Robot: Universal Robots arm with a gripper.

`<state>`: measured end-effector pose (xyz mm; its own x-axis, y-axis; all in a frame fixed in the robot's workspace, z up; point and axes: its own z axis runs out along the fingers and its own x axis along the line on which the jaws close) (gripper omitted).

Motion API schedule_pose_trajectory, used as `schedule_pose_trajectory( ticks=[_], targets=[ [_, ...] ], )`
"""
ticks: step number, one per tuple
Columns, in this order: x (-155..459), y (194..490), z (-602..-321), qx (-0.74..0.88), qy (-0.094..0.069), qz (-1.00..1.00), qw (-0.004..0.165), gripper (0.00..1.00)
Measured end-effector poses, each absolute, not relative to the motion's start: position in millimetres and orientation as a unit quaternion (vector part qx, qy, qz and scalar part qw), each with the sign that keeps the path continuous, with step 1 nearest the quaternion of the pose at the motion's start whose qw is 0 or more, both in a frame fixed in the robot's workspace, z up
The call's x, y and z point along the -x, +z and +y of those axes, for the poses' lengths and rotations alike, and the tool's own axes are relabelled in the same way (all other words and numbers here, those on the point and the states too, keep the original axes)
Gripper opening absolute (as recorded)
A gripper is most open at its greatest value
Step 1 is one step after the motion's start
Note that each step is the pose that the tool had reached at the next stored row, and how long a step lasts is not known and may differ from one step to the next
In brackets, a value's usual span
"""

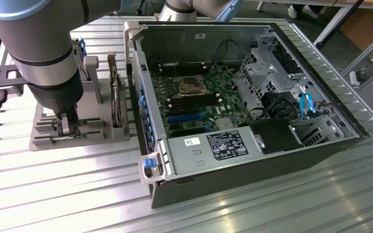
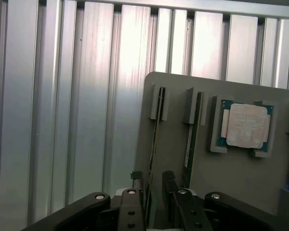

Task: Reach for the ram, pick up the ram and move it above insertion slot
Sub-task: 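Pick up the ram and move it above insertion slot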

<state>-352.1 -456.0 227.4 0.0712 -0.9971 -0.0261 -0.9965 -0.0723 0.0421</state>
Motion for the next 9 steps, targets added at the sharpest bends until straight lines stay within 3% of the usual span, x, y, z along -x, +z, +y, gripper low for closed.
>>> schedule_pose_trajectory(
  ticks=[9],
  targets=[
    [352.1, 222.9, -456.0, -0.732, -0.024, -0.681, 0.007, 0.3]
  ],
)
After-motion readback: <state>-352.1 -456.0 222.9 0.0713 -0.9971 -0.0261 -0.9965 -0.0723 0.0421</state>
